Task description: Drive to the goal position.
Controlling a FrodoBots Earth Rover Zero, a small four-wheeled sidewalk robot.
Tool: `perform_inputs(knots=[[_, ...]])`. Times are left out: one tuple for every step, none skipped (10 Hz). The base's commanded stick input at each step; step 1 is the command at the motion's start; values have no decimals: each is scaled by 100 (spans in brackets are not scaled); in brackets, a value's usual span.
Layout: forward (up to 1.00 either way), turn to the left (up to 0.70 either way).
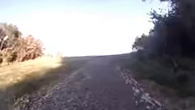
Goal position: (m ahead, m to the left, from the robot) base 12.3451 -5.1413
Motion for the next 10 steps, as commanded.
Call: perform_inputs(knots=[[70, -11], [70, -9], [70, -7], [70, -7], [70, -7], [70, -7], [70, -7], [70, -7], [70, -9], [70, -11]])
